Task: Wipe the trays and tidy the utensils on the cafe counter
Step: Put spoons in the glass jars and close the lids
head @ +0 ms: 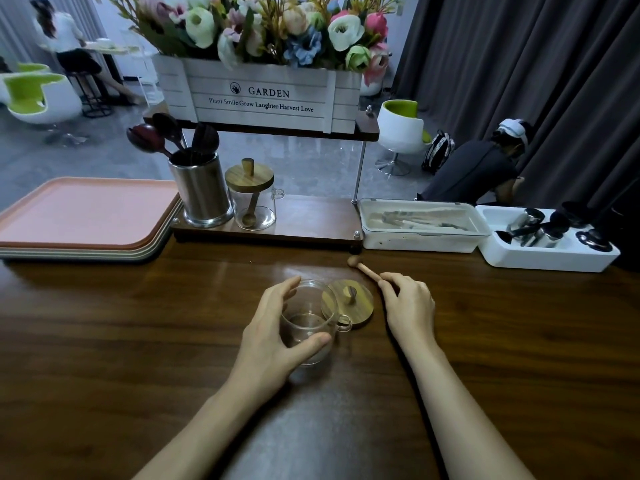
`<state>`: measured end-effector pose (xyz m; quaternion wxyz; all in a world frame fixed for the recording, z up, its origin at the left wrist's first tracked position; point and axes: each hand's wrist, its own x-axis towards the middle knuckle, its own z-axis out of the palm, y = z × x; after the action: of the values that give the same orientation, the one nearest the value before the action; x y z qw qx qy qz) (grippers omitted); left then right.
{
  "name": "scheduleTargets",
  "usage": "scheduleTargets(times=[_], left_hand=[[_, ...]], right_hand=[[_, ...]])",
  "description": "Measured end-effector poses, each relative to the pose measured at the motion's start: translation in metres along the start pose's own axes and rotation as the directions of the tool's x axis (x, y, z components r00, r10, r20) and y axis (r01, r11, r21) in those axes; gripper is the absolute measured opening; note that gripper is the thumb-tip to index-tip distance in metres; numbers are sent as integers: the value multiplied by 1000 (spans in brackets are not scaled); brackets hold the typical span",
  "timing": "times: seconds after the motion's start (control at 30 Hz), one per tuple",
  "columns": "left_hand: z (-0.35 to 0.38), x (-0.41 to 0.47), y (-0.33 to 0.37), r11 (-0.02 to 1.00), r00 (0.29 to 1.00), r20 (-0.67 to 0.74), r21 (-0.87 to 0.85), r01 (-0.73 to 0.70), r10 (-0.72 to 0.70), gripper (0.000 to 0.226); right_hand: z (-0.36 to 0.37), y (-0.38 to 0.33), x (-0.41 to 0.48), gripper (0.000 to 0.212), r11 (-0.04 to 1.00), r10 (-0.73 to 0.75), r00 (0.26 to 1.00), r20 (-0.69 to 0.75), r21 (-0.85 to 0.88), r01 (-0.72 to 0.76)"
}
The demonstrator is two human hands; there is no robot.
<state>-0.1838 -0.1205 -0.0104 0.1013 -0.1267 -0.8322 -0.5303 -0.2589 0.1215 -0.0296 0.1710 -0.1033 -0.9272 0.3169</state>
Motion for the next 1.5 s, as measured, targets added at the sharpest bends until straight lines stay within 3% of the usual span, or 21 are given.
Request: scheduleTargets(times=[0.07,0.13,0.23,0.37,0.47,0.63,0.87,1.07,1.2,1.5], left_hand=[[0,0,0,1000,1000,-1,2,3,-3,86],[0,0,0,1000,1000,-1,2,5,-5,86],[0,0,0,1000,1000,-2,1,5,-5,86],[0,0,0,1000,1000,-6,-8,3,-3,86],[1,0,0,1000,1000,-6,-7,3,-4,86],[1,0,1,1000,1000,-7,-5,1,-1,87],[-1,0,1,1000,1000,2,-1,-6,6,88],[0,0,1,1000,1000,-22,13,-13,14,81],[0,-1,2,999,1000,-22,26,-20,20,81],[1,-1,-1,1000,1000,-18,19,-15,16,88]], right_hand=[[-5,-3,-1,22,996,49,999,1,80,-49],[-9,-7,-1,18,955,119,993,15,272,-119],[-14,-16,0,18,790,192,978,79,580,-201],[-30,-33,-2,17,593,153,969,193,767,-246],[-46,-51,-8,17,494,34,944,329,815,-302],[-62,-68,-19,19,573,-107,913,394,775,-267],[-67,-78,-24,16,663,-171,915,365,730,-167],[-70,-77,-26,16,667,-191,931,310,737,-108],[-72,-75,-28,17,674,-240,894,379,727,-127],[-62,-82,-34,7,829,-303,831,467,559,-11]])
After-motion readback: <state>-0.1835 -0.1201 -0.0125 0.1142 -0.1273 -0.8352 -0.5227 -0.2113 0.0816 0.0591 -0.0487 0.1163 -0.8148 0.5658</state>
